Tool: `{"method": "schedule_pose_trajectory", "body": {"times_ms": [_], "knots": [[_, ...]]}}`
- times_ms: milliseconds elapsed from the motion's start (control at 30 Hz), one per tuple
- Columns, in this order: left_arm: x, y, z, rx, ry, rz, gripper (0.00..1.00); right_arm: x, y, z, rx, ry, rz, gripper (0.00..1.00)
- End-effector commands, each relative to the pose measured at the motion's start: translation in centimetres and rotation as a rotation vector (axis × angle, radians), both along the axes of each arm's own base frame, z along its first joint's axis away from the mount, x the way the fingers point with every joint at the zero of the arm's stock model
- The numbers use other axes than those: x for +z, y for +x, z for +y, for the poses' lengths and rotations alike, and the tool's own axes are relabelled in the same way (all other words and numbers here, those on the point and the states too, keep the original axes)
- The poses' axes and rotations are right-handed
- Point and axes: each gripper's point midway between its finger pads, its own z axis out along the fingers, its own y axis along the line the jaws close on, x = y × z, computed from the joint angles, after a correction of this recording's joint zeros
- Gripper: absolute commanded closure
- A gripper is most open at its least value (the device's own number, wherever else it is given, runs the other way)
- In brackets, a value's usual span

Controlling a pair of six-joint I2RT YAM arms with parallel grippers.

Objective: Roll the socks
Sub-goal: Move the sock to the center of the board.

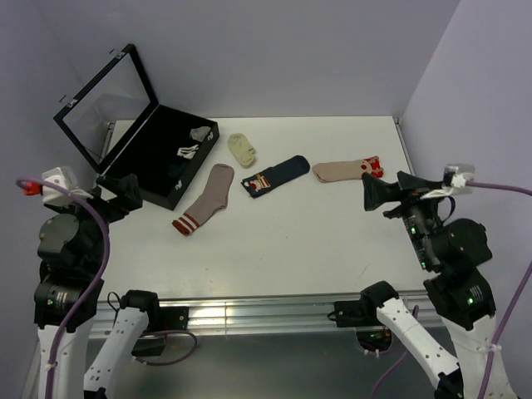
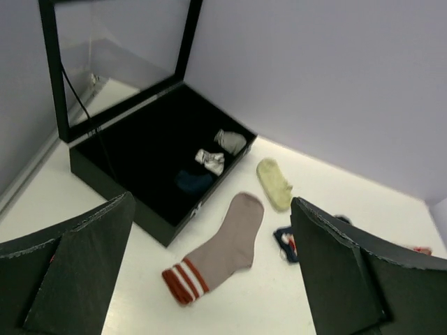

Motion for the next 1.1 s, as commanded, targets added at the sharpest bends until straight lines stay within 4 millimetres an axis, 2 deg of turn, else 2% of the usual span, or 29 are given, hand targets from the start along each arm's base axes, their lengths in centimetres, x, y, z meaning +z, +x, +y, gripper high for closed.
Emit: {"method": "schedule_pose_trajectory", "body": {"times_ms": [0,133,233,267,333,367,400,500,533,600,633,700,733,800,833,900,933,1067], "knots": [[-1.6,1.8,-1.5,-0.063,-0.026,0.029,0.0,-0.3,2.4,2.0,0.05,-0.002,0.067,0.0],[-4.8,3.6,-2.8,-0.119,-0.036,0.11,0.01,-1.5,5.0,3.2,0.049,0.026,0.151,0.0],[-6.5,4.8,-4.0,-0.171,-0.044,0.154,0.01,-3.7,7.6,4.9,0.063,0.076,0.232,0.0],[-7.2,5.4,-4.3,-0.184,-0.047,0.179,0.01,-5.6,9.2,5.2,0.037,0.072,0.311,0.0],[-7.8,6.2,-4.6,-0.189,-0.056,0.197,0.01,-6.7,10.9,5.5,0.001,0.089,0.37,0.0],[-8.6,6.8,-4.9,-0.198,-0.058,0.223,0.0,-8.9,12.6,6.3,-0.006,0.069,0.449,0.0],[-8.8,7.0,-5.3,-0.219,-0.063,0.232,0.01,-9.1,13.4,6.8,-0.001,0.074,0.468,0.0],[-9.9,7.7,-6.1,-0.261,-0.063,0.266,0.01,-12.4,16.8,7.6,-0.022,0.09,0.567,0.12],[-10.0,7.8,-6.4,-0.274,-0.061,0.268,0.01,-14.7,18.4,7.9,-0.034,0.075,0.619,0.14],[-10.2,7.6,-6.4,-0.285,-0.047,0.271,0.01,-16.4,20.3,7.9,-0.047,0.069,0.669,0.19],[-10.1,7.3,-6.4,-0.285,-0.039,0.27,0.0,-19.1,21.6,8.0,-0.062,0.044,0.733,0.21],[-10.1,7.0,-6.1,-0.278,-0.027,0.269,0.01,-20.6,23.6,7.9,-0.075,0.033,0.751,0.29],[-9.8,6.6,-6.1,-0.28,-0.026,0.259,0.0,-23.0,24.6,8.1,-0.071,0.019,0.803,0.31],[-10.0,6.3,-6.1,-0.283,-0.021,0.266,0.02,-24.0,26.3,7.8,-0.08,0.015,0.809,0.34],[-9.9,6.0,-6.2,-0.294,-0.021,0.265,0.02,-25.9,27.3,7.8,-0.079,0.008,0.835,0.35],[-10.1,5.7,-6.3,-0.298,-0.026,0.276,0.02,-26.9,28.4,7.5,-0.076,-0.002,0.849,0.37],[-9.9,5.5,-6.3,-0.3,-0.034,0.268,0.02,-28.1,29.1,7.0,-0.086,-0.003,0.862,0.37],[-9.7,5.0,-6.3,-0.298,-0.037,0.262,0.02,-29.8,30.5,6.1,-0.079,-0.038,0.881,0.38]]}}
